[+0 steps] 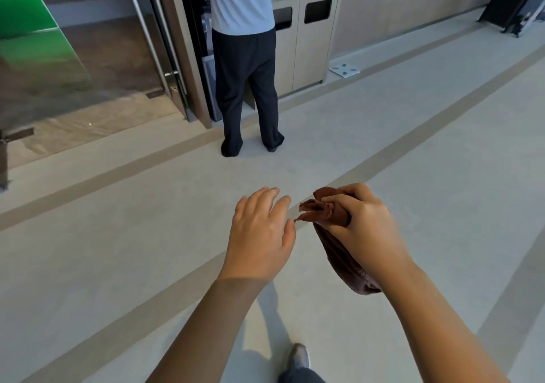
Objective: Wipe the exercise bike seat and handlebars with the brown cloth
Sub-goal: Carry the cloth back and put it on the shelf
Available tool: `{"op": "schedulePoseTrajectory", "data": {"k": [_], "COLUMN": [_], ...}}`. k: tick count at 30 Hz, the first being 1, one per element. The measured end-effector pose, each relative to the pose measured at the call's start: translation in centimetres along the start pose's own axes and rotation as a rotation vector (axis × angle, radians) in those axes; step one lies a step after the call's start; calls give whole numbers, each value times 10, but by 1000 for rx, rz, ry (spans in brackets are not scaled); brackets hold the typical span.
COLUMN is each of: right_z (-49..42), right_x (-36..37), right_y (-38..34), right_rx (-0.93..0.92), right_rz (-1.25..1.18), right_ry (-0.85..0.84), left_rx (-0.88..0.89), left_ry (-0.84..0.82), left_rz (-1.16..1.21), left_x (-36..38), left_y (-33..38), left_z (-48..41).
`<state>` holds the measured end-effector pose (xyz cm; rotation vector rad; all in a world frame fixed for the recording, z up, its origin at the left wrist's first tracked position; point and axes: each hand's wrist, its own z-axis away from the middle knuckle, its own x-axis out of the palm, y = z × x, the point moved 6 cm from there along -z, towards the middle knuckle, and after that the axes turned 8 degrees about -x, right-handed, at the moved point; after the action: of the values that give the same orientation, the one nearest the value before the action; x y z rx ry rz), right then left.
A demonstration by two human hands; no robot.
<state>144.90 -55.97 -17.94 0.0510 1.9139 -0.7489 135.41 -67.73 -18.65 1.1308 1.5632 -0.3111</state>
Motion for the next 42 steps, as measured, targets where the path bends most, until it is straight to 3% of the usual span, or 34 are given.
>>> {"op": "schedulePoseTrajectory", "data": {"k": [8,16,22,35,42], "right_z": [-177,-342,-451,-639,-752], "right_x": [35,109,141,175,182], "right_y": [17,-8,-23,46,90], "right_rx": [-76,-88,-57,-48,-124], "right_rz": [-16,-5,-19,-32,-43], "right_ry": [-47,-89,-27,-18,-72], "left_rx": [-47,-112,-73,-22,-106], "left_ry": [97,3,32,80,76], "left_rz": [-22,-54,-62,-42,-80], "left_x": [19,33,32,97,127], "left_y": [-66,-185,-256,-298,-305], "left_z": [-153,-294,-398,-585,-692]}}
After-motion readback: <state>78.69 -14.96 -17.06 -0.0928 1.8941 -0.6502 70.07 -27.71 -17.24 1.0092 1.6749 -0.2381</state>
